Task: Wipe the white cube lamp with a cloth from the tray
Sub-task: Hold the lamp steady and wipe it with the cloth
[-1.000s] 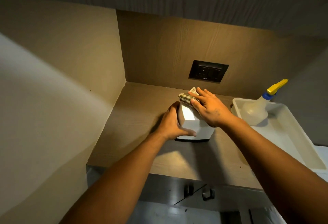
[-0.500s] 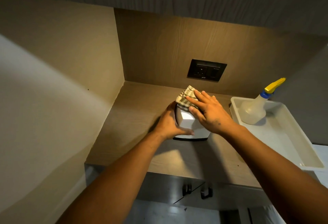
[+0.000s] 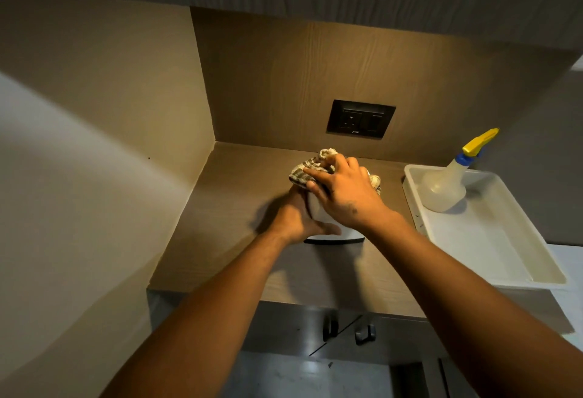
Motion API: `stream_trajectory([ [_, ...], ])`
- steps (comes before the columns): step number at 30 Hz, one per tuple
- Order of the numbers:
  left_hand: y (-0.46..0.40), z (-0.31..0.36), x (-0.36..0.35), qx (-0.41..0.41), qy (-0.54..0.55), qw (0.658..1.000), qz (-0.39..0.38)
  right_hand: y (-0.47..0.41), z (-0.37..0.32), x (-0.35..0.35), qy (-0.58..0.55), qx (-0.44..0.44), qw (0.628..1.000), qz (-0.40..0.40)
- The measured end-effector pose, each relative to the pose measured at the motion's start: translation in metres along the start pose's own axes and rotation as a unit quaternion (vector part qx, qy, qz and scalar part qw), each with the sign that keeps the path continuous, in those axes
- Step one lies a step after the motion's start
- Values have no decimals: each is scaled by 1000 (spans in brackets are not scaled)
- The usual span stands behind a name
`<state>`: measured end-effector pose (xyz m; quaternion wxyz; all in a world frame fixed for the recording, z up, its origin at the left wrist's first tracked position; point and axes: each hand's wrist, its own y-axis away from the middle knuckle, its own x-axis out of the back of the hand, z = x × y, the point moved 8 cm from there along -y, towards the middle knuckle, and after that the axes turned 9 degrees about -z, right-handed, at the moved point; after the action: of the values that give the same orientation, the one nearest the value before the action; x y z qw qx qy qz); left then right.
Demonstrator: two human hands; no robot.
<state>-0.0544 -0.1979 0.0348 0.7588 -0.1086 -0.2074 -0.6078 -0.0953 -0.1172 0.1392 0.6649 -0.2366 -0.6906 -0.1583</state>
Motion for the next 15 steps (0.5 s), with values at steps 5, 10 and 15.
stream_trajectory([
  [5,3,-3,8,0,-4,1000,7,12,34,2,-27,-54,998,19],
  [10,4,-3,10,9,-10,1000,8,-16,46,-2,-38,-121,992,-9],
  [15,1,-8,5,8,-52,999,-12,-17,5,2,3,-71,997,-3],
])
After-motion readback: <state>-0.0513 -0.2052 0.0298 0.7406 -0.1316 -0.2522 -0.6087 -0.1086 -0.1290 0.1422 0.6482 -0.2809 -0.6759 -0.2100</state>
